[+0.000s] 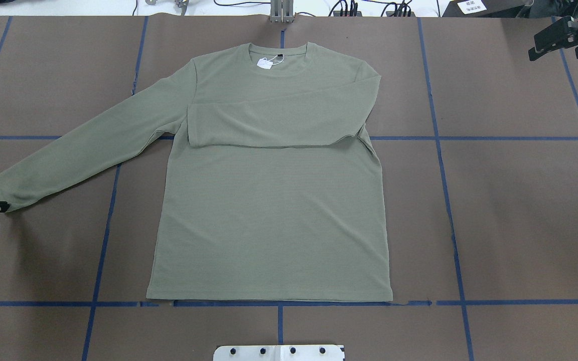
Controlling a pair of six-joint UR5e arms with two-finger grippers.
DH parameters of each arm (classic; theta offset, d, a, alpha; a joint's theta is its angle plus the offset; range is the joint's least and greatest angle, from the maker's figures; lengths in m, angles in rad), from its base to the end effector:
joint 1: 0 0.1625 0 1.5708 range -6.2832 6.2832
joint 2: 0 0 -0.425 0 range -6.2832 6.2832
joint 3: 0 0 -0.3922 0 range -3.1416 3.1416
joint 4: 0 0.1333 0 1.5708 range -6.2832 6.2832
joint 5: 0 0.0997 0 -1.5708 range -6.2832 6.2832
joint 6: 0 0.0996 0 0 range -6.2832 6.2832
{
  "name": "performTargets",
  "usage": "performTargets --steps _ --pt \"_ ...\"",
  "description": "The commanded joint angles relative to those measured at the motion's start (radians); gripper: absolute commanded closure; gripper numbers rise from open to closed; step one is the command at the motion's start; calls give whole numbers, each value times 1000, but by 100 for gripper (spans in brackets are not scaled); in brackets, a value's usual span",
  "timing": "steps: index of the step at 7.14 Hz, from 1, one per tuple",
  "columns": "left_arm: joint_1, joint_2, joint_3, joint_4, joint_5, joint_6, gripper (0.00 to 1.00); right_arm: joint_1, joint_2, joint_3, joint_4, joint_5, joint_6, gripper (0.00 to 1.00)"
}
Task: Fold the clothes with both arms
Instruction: 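Fold the held sleeve across the shirt body with the left gripper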
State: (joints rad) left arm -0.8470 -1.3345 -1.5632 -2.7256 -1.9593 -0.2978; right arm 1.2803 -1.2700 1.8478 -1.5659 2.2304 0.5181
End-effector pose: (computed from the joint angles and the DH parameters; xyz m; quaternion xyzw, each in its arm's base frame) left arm 0.2032 -0.3743 0.6481 0.2918 0.3622 0.2693 0.8433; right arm -0.0972 -0.5774 0.3651 0.1278 -0.3921 0.0105 0.9109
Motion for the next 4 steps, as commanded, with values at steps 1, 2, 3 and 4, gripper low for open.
performTargets --steps 1,2,3,4 --pt "-12 -55 -35 32 -76 -1 100 1 0 -1 1 0 0 0" --pt "-53 -125 -35 105 -102 -1 100 1 -17 -1 3 0 -1 0" --pt "-108 -273 -35 242 -110 -1 100 1 -32 -1 7 5 -4 0" --pt "-118 -414 -35 368 -109 -4 100 1 -48 2 9 5 -4 0"
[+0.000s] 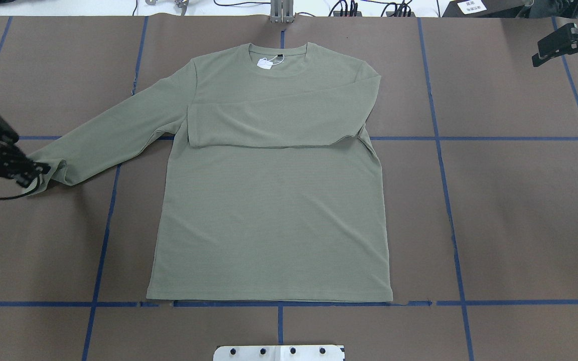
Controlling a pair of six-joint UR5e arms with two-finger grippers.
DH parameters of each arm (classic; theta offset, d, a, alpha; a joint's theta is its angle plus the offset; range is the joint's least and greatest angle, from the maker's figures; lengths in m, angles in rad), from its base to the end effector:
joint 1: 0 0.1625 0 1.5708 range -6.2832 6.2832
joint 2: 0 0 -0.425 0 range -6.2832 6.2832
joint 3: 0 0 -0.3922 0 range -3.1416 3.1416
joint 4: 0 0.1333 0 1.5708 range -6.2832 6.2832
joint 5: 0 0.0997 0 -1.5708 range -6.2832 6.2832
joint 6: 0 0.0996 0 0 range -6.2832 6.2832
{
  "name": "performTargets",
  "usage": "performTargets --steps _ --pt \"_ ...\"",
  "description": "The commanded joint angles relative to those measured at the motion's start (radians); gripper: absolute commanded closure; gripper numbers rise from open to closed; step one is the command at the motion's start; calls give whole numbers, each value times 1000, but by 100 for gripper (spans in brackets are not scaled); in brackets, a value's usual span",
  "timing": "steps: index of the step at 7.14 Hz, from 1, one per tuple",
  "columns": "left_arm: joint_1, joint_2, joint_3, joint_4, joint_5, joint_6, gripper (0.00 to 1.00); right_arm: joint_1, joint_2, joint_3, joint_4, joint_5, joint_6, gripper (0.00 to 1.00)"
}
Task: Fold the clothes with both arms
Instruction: 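Fold the held sleeve across the shirt body with the left gripper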
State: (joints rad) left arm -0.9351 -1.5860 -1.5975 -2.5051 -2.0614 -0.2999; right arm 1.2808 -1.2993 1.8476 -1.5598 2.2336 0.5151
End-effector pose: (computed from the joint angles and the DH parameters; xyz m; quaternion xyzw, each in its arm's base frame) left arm 0.2434 -0.4753 0.5376 0.3093 0.3966 0.2555 0.8257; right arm -0.0954 -0.5714 0.3812 0.1176 -0.3900 0.0128 0.9132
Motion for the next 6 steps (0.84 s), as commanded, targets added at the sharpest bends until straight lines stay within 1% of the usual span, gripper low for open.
performTargets --steps 1,2,3,4,5,6 --pt "-30 -325 2 336 -2 -16 100 0 -23 5 3 0 -1 0" --pt "-28 -467 7 491 0 -34 100 2 -24 4 3 -2 0 0" --pt "-25 -565 14 489 1 -156 100 3 -26 4 3 -2 0 0" --pt "-19 -683 66 468 1 -274 100 5 -29 5 3 -2 2 0" --pt "2 -830 182 466 3 -347 100 8 -31 5 3 -2 2 0" --pt "48 -939 294 441 70 -395 100 9 -31 4 3 -2 3 0"
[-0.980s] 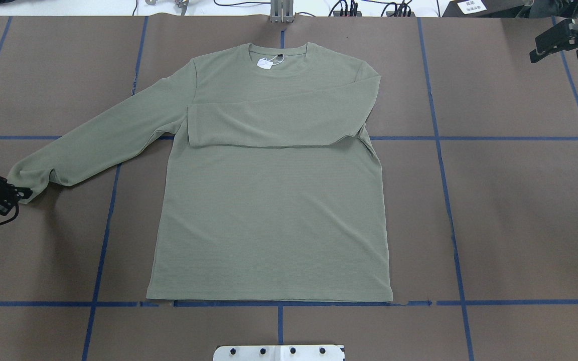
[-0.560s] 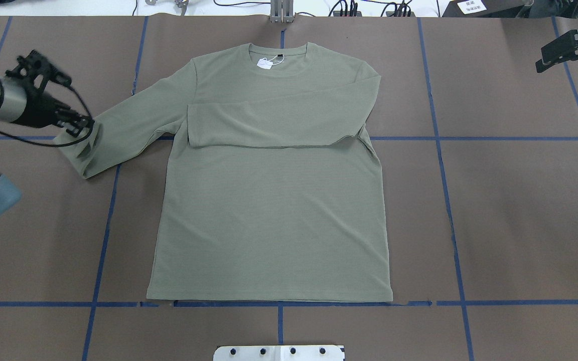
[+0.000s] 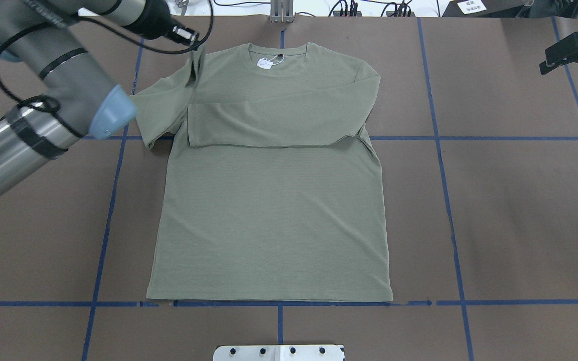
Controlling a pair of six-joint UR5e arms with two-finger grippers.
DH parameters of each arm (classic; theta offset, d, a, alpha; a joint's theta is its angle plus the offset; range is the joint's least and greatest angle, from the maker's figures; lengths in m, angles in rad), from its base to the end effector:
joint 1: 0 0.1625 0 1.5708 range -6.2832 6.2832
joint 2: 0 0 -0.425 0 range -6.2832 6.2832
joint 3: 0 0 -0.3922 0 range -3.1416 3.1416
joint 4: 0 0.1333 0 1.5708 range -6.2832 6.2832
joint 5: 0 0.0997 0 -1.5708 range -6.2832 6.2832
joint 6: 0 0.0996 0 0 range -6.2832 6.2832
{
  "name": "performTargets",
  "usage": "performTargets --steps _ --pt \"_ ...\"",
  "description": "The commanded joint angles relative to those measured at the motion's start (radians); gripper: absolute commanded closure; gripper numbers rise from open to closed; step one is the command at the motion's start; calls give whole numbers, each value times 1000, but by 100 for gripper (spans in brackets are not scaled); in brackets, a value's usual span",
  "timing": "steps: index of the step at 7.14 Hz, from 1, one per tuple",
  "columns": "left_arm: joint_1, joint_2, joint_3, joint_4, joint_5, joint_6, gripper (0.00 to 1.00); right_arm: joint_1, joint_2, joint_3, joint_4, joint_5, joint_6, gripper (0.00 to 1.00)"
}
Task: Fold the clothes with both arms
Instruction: 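Fold the held sleeve across the shirt body with the left gripper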
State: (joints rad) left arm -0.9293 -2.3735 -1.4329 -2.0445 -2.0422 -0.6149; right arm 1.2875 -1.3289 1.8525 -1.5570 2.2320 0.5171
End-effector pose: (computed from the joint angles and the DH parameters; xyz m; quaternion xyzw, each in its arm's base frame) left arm 0.3703 -0.6429 0.1625 0.3084 0.4672 0.1368 0.8173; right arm -0.0893 -0.5649 0.3955 0.1093 -0.3861 0.0208 0.9157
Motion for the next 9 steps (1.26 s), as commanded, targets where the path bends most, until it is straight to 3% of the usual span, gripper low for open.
performTargets --steps 1,3,7,8,9 --pt "111 -176 202 -130 144 -97 100 3 -1 -1 0 0 3 0" --pt "225 -213 316 -291 273 -95 100 3 -1 -1 -2 0 9 0" --pt "418 -248 347 -394 401 -89 100 3 -3 -1 0 0 11 0" --pt "423 -263 359 -395 399 -89 83 3 -3 -1 0 0 12 0" --pt "423 -263 362 -414 399 -97 1 3 -3 -3 0 0 12 0"
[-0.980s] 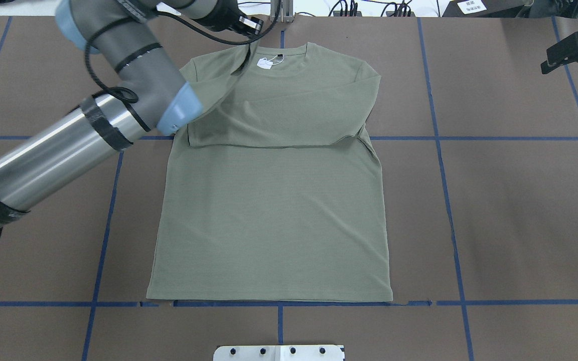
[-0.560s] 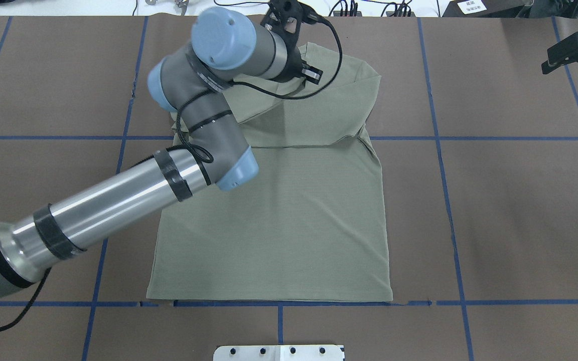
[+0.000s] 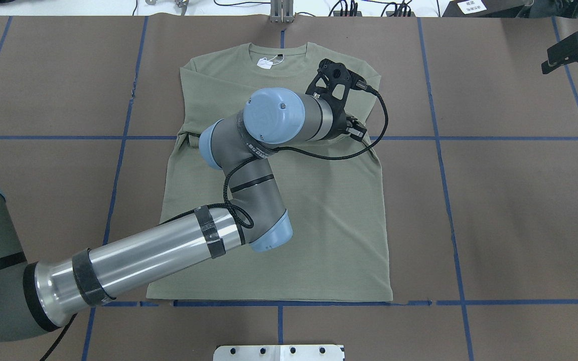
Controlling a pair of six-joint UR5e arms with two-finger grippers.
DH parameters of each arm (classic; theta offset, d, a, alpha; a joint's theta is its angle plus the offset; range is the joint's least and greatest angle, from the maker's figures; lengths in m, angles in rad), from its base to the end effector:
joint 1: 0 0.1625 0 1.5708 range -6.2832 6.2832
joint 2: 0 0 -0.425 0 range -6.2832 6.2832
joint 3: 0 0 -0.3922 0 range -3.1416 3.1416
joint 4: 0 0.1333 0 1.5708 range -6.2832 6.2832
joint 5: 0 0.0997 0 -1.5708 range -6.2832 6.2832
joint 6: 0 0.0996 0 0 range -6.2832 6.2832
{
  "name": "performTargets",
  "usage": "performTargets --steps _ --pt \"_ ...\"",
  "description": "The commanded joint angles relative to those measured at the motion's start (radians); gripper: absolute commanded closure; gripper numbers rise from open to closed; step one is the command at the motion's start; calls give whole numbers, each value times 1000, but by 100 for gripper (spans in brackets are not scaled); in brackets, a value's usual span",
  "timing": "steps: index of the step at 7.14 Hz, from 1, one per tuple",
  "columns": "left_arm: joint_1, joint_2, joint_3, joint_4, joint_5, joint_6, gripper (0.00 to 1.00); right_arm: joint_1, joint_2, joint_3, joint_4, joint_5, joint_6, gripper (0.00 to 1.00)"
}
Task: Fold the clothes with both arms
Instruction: 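Fold the held sleeve across the shirt body with the left gripper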
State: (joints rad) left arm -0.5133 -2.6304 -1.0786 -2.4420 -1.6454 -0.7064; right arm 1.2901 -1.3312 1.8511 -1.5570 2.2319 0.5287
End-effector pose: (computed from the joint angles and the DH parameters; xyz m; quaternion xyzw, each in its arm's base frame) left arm 0.6464 -0.5089 0.0739 0.3969 0.5261 0.1555 0.7359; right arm -0.0878 -0.5649 0.3975 0.1060 -0.3860 0.0279 0.9160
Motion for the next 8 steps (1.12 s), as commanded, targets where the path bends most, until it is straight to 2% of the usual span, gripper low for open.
performTargets --steps 1,2,3,4,5,6,7,8 --pt "9 3 8 -47 3 -75 0 0 3 -1 0 0 1 0" --pt "0 10 5 -42 1 -85 0 -3 6 -1 0 0 2 0" --pt "-43 20 2 9 -46 -53 0 -6 21 3 3 2 2 0" --pt "-100 33 -15 128 -138 23 0 -44 30 -3 70 0 2 0" --pt "-161 85 -73 215 -192 77 0 -108 78 -21 125 -11 2 0" --pt "-238 166 -175 297 -280 187 0 -174 158 -44 127 -43 23 0" --pt "-301 269 -289 326 -344 208 0 -261 226 -61 129 -111 24 0" --pt "-362 355 -355 330 -402 267 0 -344 294 -90 127 -211 77 0"
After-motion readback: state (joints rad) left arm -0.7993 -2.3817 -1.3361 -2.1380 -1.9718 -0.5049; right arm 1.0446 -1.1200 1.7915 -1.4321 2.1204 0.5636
